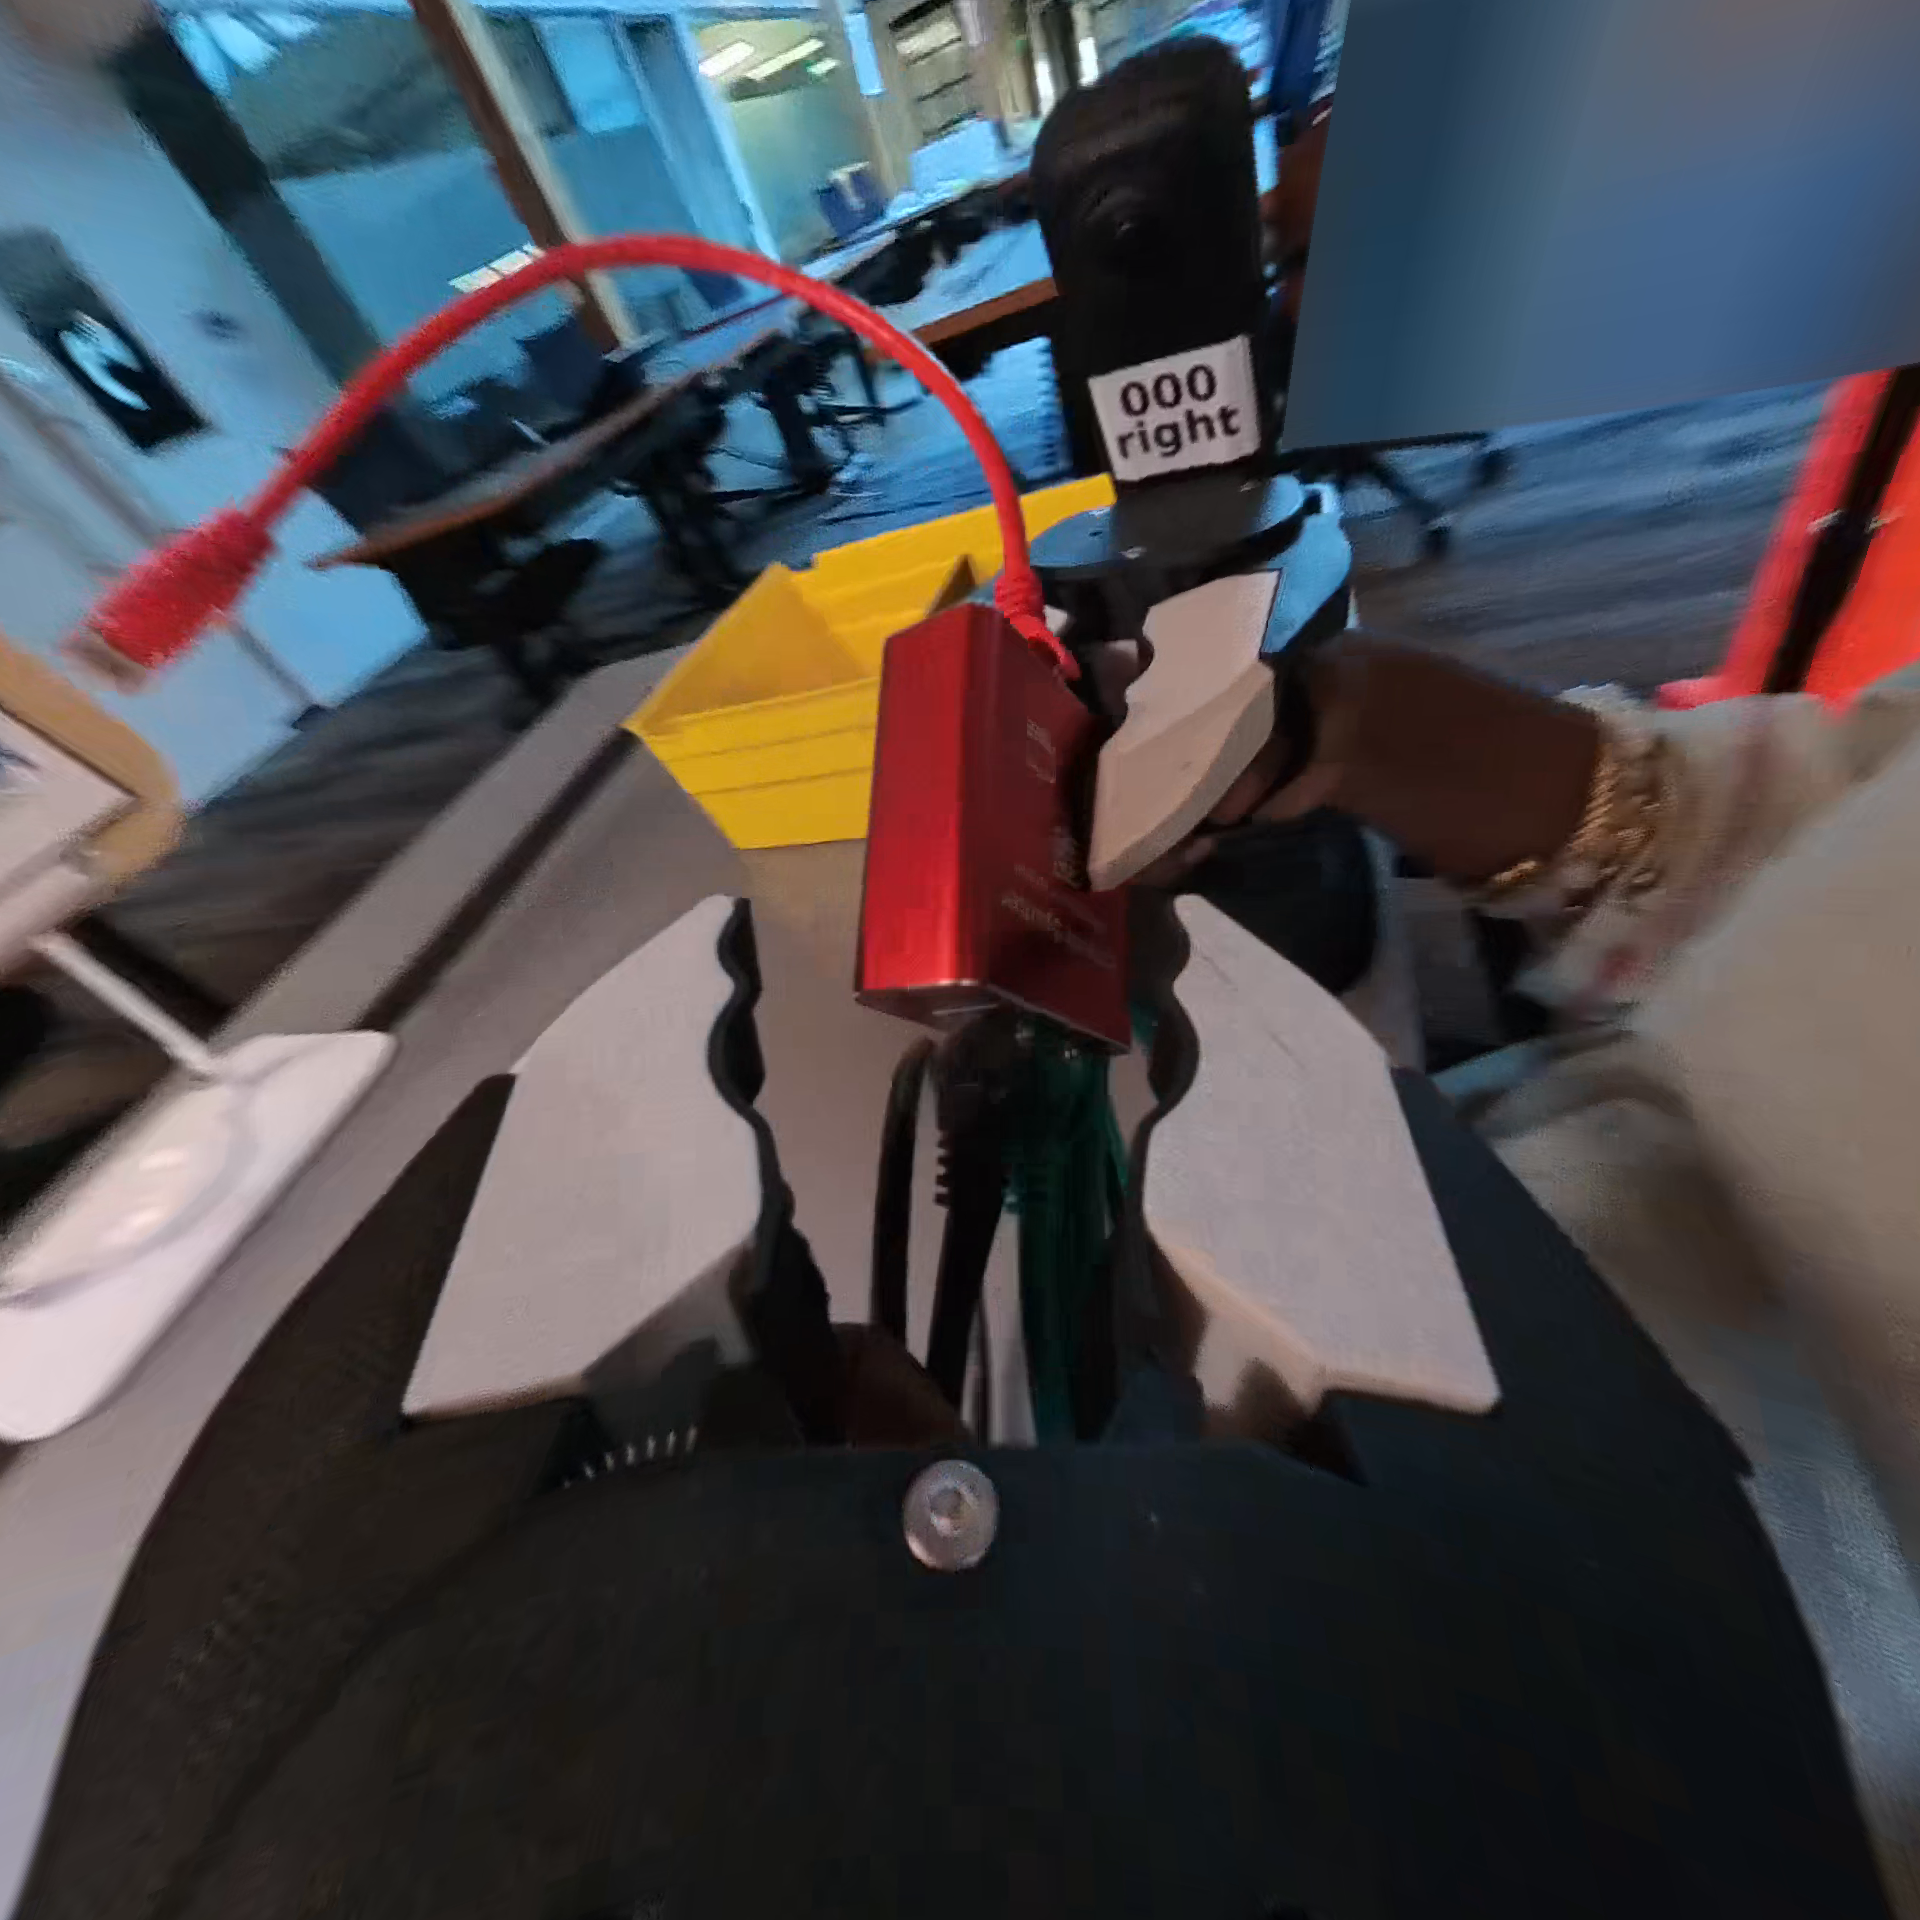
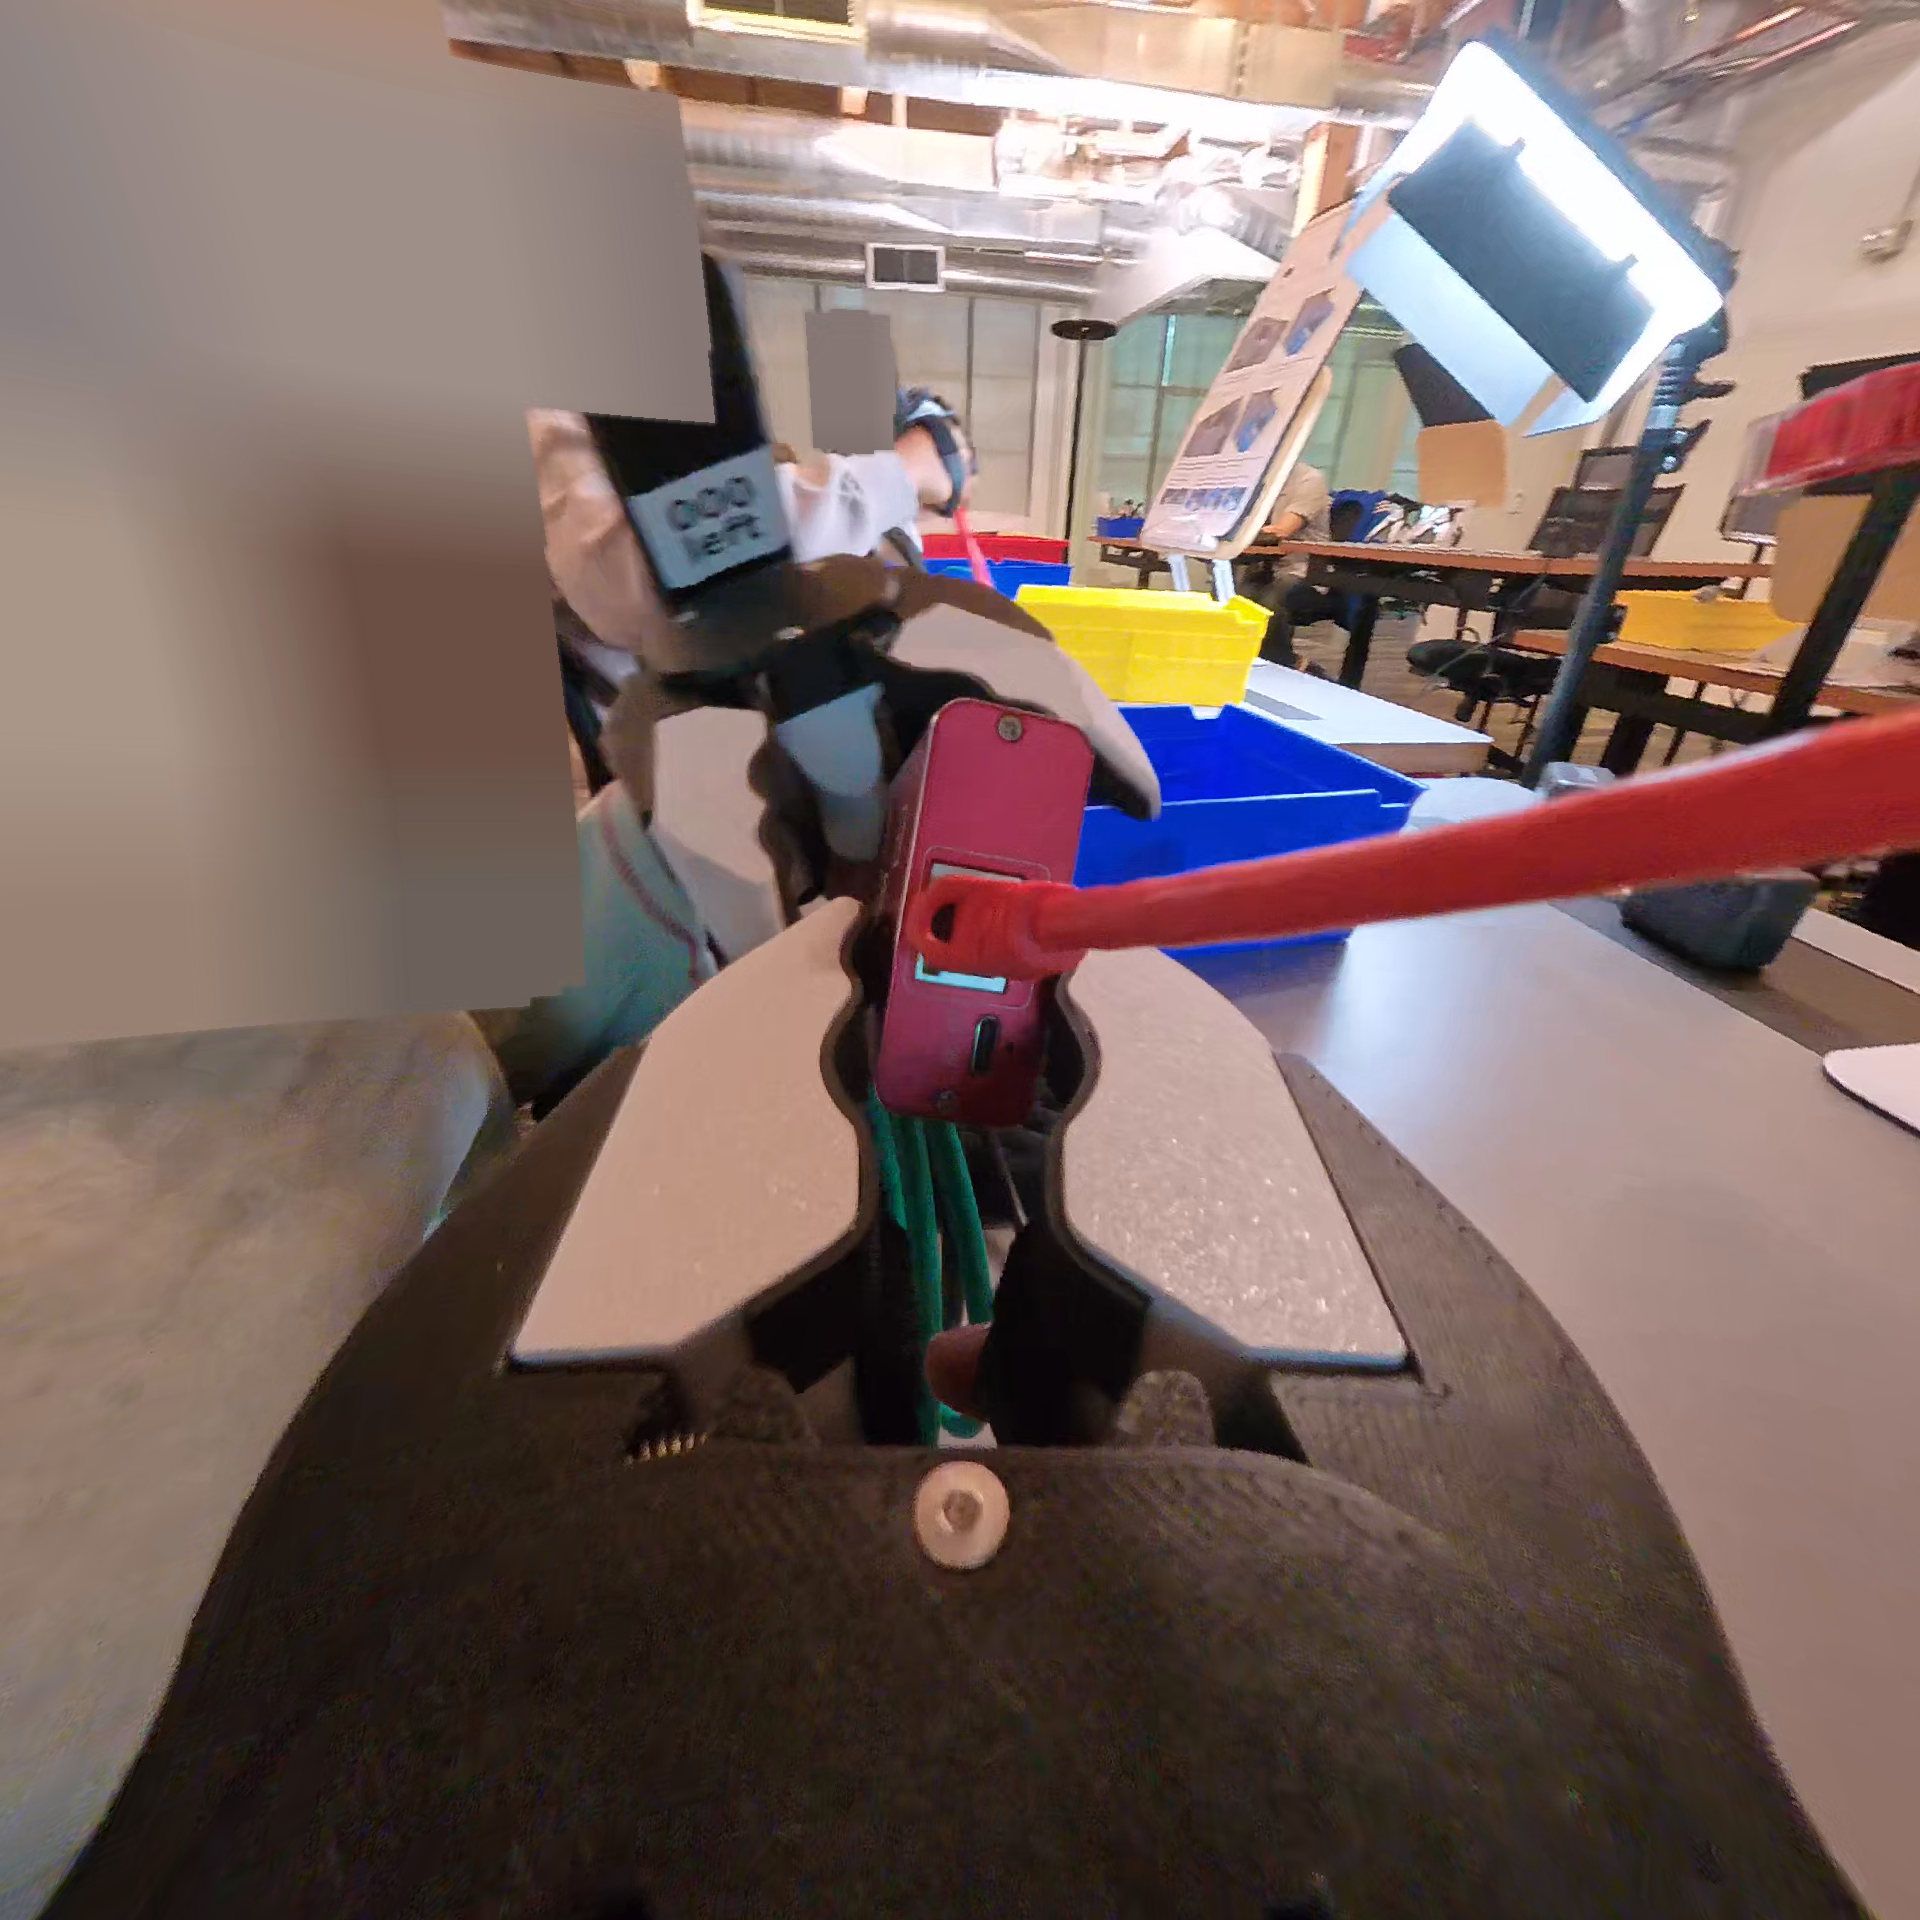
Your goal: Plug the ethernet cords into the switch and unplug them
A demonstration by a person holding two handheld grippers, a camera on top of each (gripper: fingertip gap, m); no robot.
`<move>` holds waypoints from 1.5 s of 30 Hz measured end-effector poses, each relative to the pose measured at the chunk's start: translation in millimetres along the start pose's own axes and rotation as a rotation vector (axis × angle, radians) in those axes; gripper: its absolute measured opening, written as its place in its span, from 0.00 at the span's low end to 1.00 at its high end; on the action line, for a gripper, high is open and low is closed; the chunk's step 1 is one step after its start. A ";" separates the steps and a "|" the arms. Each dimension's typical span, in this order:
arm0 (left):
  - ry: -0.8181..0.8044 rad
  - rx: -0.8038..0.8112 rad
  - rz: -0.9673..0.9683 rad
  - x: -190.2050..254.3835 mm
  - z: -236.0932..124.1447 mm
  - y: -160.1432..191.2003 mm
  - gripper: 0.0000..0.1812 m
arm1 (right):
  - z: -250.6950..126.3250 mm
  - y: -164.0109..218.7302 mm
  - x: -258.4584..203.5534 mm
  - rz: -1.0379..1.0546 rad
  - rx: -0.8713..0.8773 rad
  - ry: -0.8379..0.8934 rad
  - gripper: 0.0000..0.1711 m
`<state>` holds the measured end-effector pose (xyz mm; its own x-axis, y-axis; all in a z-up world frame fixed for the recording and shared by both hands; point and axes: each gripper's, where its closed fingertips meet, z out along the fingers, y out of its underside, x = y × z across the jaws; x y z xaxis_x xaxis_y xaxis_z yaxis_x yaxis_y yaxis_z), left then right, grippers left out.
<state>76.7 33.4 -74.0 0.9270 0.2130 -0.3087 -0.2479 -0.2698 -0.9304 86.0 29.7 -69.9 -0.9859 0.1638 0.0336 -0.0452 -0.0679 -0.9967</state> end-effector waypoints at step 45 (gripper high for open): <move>0.108 0.125 -0.205 14.1 -13.3 8.6 0.16 | -15.0 -27.7 5.2 -0.159 0.280 0.180 0.07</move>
<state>91.3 21.5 -83.7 0.9845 0.1474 -0.0949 -0.0788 -0.1116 -0.9906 84.5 47.2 -43.2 -0.9201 0.3629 0.1475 -0.2621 -0.2905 -0.9203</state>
